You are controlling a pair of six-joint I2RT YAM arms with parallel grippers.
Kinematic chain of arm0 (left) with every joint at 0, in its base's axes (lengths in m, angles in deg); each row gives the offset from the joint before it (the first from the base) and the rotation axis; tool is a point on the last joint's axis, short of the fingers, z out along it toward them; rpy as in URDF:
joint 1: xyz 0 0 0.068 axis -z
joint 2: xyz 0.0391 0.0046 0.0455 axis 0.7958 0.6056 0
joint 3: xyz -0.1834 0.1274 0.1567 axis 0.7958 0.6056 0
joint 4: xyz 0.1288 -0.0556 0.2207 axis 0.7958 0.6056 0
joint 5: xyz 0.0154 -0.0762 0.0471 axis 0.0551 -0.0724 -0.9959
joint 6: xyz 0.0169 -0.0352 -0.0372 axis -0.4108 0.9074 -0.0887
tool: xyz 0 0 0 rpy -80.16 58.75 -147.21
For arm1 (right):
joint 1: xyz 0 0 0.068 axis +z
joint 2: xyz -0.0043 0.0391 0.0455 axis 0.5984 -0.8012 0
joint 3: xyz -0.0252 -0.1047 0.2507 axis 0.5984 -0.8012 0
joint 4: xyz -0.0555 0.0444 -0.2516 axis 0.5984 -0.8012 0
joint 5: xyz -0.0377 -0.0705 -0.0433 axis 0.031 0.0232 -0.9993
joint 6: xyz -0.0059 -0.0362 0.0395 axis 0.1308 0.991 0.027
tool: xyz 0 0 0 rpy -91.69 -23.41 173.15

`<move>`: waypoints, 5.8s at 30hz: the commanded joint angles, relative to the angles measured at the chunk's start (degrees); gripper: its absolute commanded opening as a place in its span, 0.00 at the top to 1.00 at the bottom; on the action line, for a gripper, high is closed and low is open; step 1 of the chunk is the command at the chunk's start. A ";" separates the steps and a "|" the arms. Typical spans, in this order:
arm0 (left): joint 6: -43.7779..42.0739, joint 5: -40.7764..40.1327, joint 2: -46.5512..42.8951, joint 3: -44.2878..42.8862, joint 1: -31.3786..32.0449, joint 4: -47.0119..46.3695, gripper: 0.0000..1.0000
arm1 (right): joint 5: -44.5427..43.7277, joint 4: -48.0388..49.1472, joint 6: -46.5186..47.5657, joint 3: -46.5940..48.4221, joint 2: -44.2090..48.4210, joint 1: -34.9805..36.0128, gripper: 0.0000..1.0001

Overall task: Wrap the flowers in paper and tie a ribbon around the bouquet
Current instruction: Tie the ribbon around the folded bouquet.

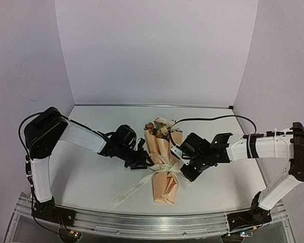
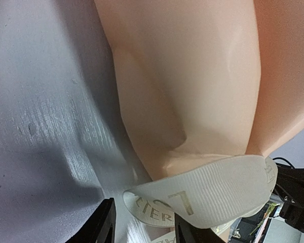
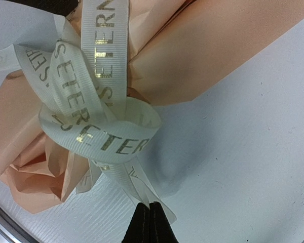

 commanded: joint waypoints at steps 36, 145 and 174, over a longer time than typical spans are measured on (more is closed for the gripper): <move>-16.26 -20.80 -9.23 -0.82 -1.99 12.75 1.00 | -4.76 -3.25 -3.23 -4.81 1.53 -0.28 1.00; -24.86 -15.07 -16.28 6.18 -3.29 3.33 0.87 | -2.44 -8.27 -39.10 20.59 -11.01 -0.72 1.00; -81.28 -7.70 -14.51 4.49 8.60 -11.28 0.54 | 2.02 24.62 -53.26 -7.85 -1.63 -4.71 1.00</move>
